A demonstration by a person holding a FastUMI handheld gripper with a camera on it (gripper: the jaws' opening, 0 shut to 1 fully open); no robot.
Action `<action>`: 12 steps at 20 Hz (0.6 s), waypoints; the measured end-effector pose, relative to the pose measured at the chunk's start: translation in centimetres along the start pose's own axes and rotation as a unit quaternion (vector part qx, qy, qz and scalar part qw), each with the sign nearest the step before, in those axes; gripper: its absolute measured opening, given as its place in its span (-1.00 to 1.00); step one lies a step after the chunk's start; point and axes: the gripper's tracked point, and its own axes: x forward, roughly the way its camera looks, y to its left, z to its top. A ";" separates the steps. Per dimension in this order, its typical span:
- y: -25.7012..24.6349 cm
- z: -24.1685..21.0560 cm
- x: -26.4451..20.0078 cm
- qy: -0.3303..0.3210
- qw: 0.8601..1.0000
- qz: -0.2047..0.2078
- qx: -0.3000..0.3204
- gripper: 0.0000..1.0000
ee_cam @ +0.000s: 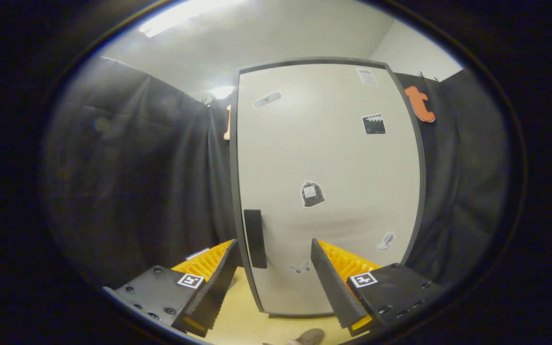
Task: Open the shoe cabinet door, grab the shoes and put them into the shoe cabinet, then close the shoe cabinet door.
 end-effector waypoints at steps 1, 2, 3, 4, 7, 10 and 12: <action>-0.1 0.4 0.1 -0.008 1.000 -0.003 0.001 0.85; 0.0 0.4 0.2 -0.010 1.000 -0.005 0.001 0.85; 0.0 0.5 0.3 -0.010 1.000 -0.006 0.000 0.86; 0.1 0.7 0.5 -0.011 1.000 -0.007 0.001 0.86; 0.5 1.2 1.2 -0.019 1.000 0.001 0.016 0.88; 1.5 0.6 2.0 -0.011 1.000 0.013 0.010 0.87; 2.2 -0.1 2.8 -0.006 1.000 0.010 0.002 0.84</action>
